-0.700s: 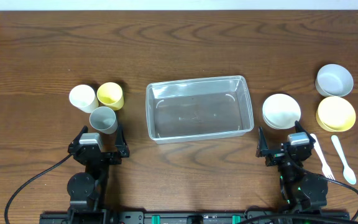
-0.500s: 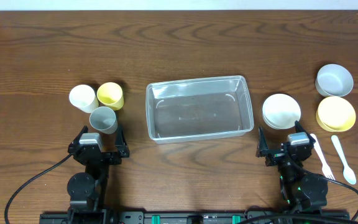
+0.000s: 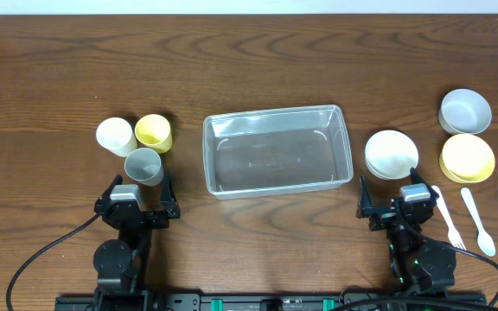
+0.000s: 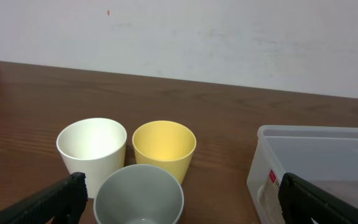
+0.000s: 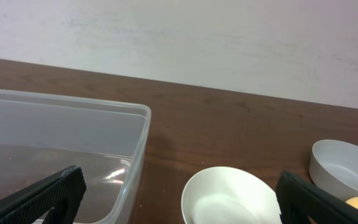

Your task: Pack container

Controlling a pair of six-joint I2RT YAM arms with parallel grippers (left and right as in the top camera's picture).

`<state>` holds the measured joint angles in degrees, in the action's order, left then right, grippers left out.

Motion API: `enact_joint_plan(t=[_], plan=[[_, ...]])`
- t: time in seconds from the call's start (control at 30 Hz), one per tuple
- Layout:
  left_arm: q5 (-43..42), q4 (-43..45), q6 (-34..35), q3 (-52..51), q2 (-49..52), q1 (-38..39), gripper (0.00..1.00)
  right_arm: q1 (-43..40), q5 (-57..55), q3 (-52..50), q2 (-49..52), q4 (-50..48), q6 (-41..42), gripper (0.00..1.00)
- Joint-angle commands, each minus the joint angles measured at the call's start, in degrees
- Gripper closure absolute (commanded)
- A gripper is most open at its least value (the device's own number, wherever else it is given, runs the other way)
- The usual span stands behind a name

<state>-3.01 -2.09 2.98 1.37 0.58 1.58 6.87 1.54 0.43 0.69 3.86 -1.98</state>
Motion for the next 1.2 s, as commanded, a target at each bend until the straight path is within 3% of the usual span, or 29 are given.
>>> enact_joint_plan(t=[0.0, 1.0, 1.17], plan=[[0.87, -1.84, 0.31, -1.14, -0.35, -0.22, 0.02, -0.92, -0.20, -0.11, -0.31, 0.24, -0.68, 0.01], [0.85, -1.77, 0.31, -1.14, -0.35, -0.22, 0.02, -0.92, 0.22, -0.11, -0.31, 0.22, -0.66, 0.01], [0.85, -1.77, 0.31, -1.14, -0.35, -0.22, 0.02, -0.92, 1.95, -0.11, -0.31, -0.57, 5.20, 0.01]])
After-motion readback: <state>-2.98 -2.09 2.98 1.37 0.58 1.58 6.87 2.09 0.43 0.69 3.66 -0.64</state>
